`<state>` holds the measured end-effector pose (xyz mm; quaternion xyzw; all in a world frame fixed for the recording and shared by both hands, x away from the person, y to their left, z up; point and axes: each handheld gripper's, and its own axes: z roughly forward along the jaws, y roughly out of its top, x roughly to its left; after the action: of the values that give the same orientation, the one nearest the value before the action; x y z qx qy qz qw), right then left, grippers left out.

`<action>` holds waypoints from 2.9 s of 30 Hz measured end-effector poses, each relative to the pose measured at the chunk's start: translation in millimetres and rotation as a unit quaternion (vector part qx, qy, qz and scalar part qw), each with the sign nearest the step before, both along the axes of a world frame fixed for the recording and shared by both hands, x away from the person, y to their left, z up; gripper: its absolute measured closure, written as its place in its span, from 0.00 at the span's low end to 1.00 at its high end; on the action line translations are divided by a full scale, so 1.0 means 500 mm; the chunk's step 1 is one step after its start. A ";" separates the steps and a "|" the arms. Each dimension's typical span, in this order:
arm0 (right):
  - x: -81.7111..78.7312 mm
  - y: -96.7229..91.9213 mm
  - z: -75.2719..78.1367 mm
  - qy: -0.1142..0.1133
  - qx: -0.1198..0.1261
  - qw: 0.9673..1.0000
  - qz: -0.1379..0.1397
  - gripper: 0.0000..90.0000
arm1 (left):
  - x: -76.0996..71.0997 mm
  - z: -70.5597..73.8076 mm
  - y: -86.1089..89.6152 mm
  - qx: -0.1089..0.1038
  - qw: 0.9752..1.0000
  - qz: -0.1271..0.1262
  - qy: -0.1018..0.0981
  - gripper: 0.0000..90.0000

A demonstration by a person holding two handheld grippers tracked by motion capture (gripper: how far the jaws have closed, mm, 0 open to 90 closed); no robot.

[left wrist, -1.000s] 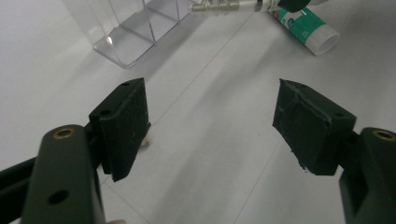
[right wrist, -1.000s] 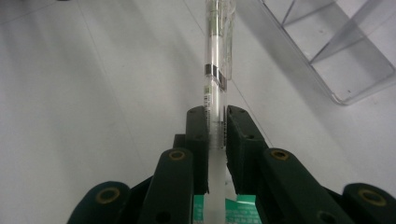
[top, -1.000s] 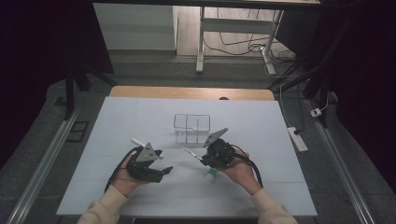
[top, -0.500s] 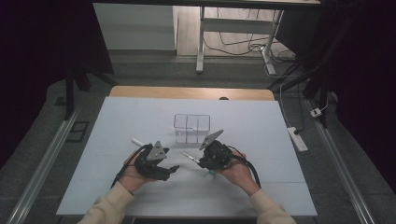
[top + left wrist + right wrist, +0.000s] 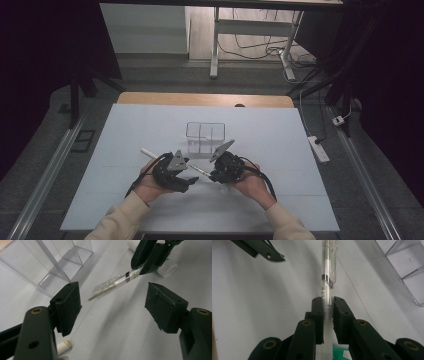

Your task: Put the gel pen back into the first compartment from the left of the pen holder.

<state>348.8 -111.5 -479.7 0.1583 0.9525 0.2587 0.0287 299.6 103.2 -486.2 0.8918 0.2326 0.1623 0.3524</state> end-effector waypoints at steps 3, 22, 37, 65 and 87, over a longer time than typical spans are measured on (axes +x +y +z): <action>-0.001 0.002 0.000 0.001 0.000 1.000 0.002 0.88 | 0.002 -0.001 -0.009 0.008 1.000 -0.004 -0.003 0.32; 0.002 -0.003 0.001 0.004 0.001 1.000 0.002 0.88 | 0.010 -0.005 -0.028 0.034 0.999 -0.030 -0.013 0.40; 0.002 -0.002 0.002 0.013 0.003 1.000 0.013 0.88 | 0.004 -0.010 -0.050 0.077 0.994 -0.062 -0.051 0.49; 0.002 -0.022 0.032 0.001 0.095 0.995 -0.005 0.76 | -0.003 -0.024 -0.059 0.135 0.983 -0.104 -0.065 0.89; 0.018 -0.084 0.058 -0.077 0.196 0.971 -0.110 0.47 | 0.022 -0.008 -0.004 0.062 0.996 -0.025 -0.059 0.89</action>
<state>357.6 -153.7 -450.7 0.2443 0.8549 0.4469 0.0984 310.4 101.4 -490.2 0.9066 0.1786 0.2197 0.3130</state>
